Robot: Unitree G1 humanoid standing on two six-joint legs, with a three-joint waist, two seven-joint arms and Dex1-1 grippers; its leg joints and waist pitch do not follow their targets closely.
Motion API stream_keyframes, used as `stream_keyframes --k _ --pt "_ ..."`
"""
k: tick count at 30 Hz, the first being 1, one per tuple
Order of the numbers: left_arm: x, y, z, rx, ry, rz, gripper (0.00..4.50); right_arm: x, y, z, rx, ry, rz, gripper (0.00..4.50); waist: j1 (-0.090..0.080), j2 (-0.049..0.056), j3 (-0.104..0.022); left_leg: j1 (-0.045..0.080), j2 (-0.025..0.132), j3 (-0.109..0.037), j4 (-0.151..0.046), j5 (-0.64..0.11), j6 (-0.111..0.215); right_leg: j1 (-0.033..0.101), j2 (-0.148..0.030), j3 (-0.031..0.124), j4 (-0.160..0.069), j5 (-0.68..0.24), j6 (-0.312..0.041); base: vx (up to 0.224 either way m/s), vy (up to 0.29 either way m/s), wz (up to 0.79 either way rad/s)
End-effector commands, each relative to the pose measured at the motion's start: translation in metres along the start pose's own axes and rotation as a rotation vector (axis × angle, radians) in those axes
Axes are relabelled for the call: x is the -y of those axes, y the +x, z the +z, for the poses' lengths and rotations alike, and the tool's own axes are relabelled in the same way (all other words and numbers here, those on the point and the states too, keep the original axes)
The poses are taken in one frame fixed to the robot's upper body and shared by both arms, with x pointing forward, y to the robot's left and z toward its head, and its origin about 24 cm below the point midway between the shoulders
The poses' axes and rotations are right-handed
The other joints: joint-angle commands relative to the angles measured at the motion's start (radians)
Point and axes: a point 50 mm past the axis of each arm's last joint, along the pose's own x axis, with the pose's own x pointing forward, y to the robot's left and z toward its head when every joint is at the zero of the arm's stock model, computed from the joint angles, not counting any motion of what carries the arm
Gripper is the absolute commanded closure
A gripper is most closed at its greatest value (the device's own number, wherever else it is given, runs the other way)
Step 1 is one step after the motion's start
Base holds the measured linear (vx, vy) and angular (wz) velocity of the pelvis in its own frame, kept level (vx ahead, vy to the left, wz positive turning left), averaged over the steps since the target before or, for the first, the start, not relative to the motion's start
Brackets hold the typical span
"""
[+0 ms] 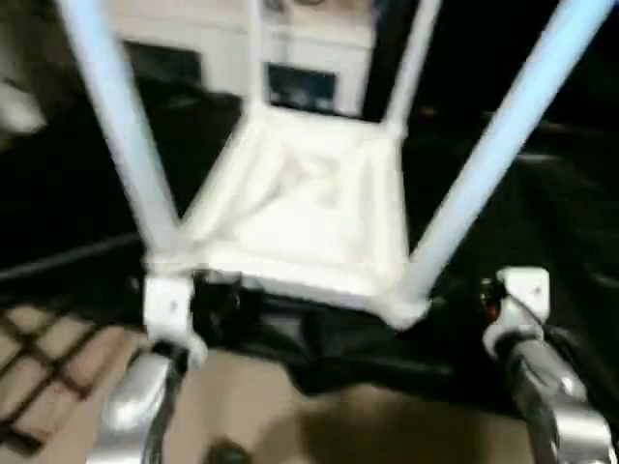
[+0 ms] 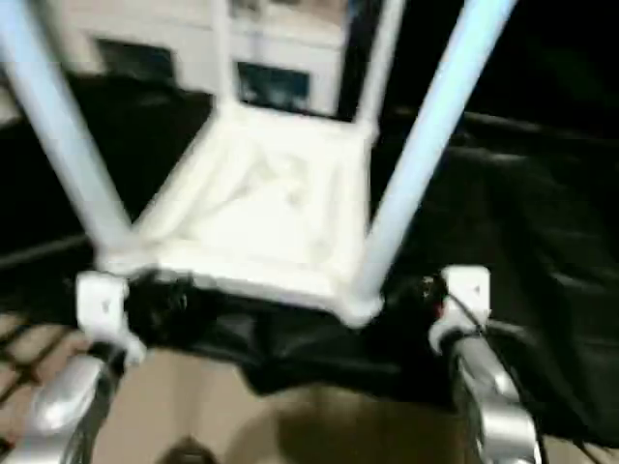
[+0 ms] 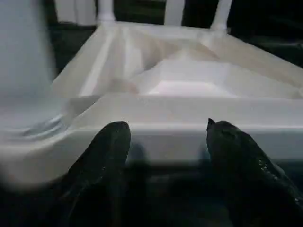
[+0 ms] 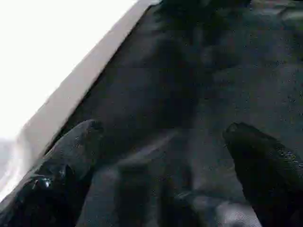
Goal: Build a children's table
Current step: Move to table
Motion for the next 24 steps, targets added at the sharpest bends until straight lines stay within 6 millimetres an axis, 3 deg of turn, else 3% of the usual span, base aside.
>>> stream_keyframes --k 1,2,3,4,5,7,8,12,15,18,19,21,23,24 --pt "-0.004 0.003 0.012 0.055 0.031 0.016 1.24 0.002 -0.001 0.01 0.047 -0.002 0.036 0.0 -0.02 0.011 -0.039 0.074 0.083 -0.026 -0.114 -0.169 -0.03 -0.017 -0.032 0.05 -0.165 -0.032 -0.099 -0.1 -0.013 0.4" --pt "-0.004 0.002 0.012 0.056 0.032 0.019 1.24 0.002 -0.001 0.01 0.048 -0.002 0.041 0.0 -0.023 0.015 -0.043 0.073 0.091 -0.022 -0.129 -0.201 -0.017 -0.007 -0.036 0.039 -0.164 0.058 -0.118 -0.107 0.022 0.28" --pt "-0.007 0.001 0.013 0.065 0.04 0.036 1.24 0.0 -0.002 0.011 0.054 -0.002 0.074 0.0 -0.026 0.021 -0.041 0.063 0.092 -0.017 -0.14 -0.227 -0.01 0.003 -0.046 0.037 -0.171 0.093 -0.133 -0.071 0.065 0.07" --pt "-0.015 -0.005 0.013 0.079 0.042 0.093 1.19 -0.004 -0.006 0.013 0.063 -0.008 0.172 0.0 -0.033 0.019 -0.036 0.034 0.076 -0.008 -0.154 -0.267 -0.009 0.027 -0.065 0.036 -0.196 0.067 -0.147 -0.071 0.065 0.07" --pt "-0.021 -0.008 0.014 0.086 0.053 0.14 0.87 -0.005 -0.009 0.014 0.069 -0.013 0.222 0.0 -0.04 0.01 -0.036 0.026 0.074 -0.005 -0.154 -0.25 -0.004 0.032 -0.071 0.04 -0.206 0.059 -0.137 -0.034 0.074 -0.04" --pt "-0.028 -0.011 0.015 0.095 0.048 0.184 0.83 -0.004 -0.012 0.016 0.076 -0.019 0.267 0.0 -0.047 0.014 -0.037 0.021 0.074 -0.004 -0.157 -0.228 0.005 0.038 -0.075 0.038 -0.21 0.063 -0.136 -0.003 0.057 -0.04" --pt "-0.034 -0.012 0.017 0.101 0.048 0.223 0.83 -0.002 -0.014 0.018 0.079 -0.019 0.3 0.0 -0.054 0.011 -0.038 0.016 0.071 -0.003 -0.157 -0.211 0.009 0.038 -0.075 0.038 -0.213 0.067 -0.132 0.0 0.0 0.0" --pt "-0.048 -0.012 0.022 0.119 0.035 0.283 0.41 0.004 -0.019 0.023 0.083 -0.064 0.371 0.0 -0.072 0.006 -0.039 0.012 0.068 -0.001 -0.158 -0.193 0.012 0.038 -0.077 0.034 -0.222 0.058 -0.129 0.0 0.0 0.0" --pt "-0.062 -0.012 0.027 0.132 0.05 0.364 0.18 0.008 -0.025 0.028 0.08 -0.081 0.438 0.0 -0.075 0.003 -0.04 0.015 0.067 0.002 -0.154 -0.182 0.025 0.035 -0.079 0.038 -0.225 0.073 -0.138 0.0 0.0 0.0" --pt "-0.072 -0.012 0.03 0.14 0.048 0.415 0.06 0.008 -0.032 0.03 0.058 -0.094 0.54 0.0 -0.07 -0.002 -0.044 0.013 0.065 0.004 -0.146 -0.114 0.062 0.044 -0.079 0.038 -0.219 0.164 -0.139 0.0 0.0 0.0" --pt "-0.071 -0.009 0.031 0.147 0.021 0.382 0.06 0.003 -0.036 0.031 0.043 -0.09 0.621 0.0 -0.07 -0.011 -0.047 0.012 0.065 0.006 -0.143 -0.083 0.076 0.044 -0.078 0.037 -0.216 0.2 -0.145 0.0 0.0 0.0" --pt "-0.066 -0.004 0.032 0.153 -0.014 0.307 0.06 -0.003 -0.04 0.034 0.03 -0.082 0.704 0.0 -0.064 -0.01 -0.048 0.013 0.068 0.005 -0.142 -0.058 0.09 0.044 -0.079 0.036 -0.212 0.243 -0.157 0.0 0.0 0.0" --pt "-0.063 0.002 0.032 0.149 -0.02 0.254 0.06 -0.008 -0.041 0.036 0.024 -0.072 0.756 0.0 -0.057 -0.008 -0.047 0.019 0.07 0.005 -0.143 -0.068 0.09 0.04 -0.079 0.036 -0.212 0.228 -0.164 0.0 0.0 0.0" --pt "-0.062 0.009 0.032 0.136 -0.028 0.22 0.06 -0.015 -0.04 0.037 0.009 -0.082 0.82 0.0 -0.05 0.008 -0.045 0.024 0.07 0.004 -0.146 -0.088 0.08 0.034 -0.079 0.035 -0.214 0.206 -0.165 0.0 0.0 0.0"
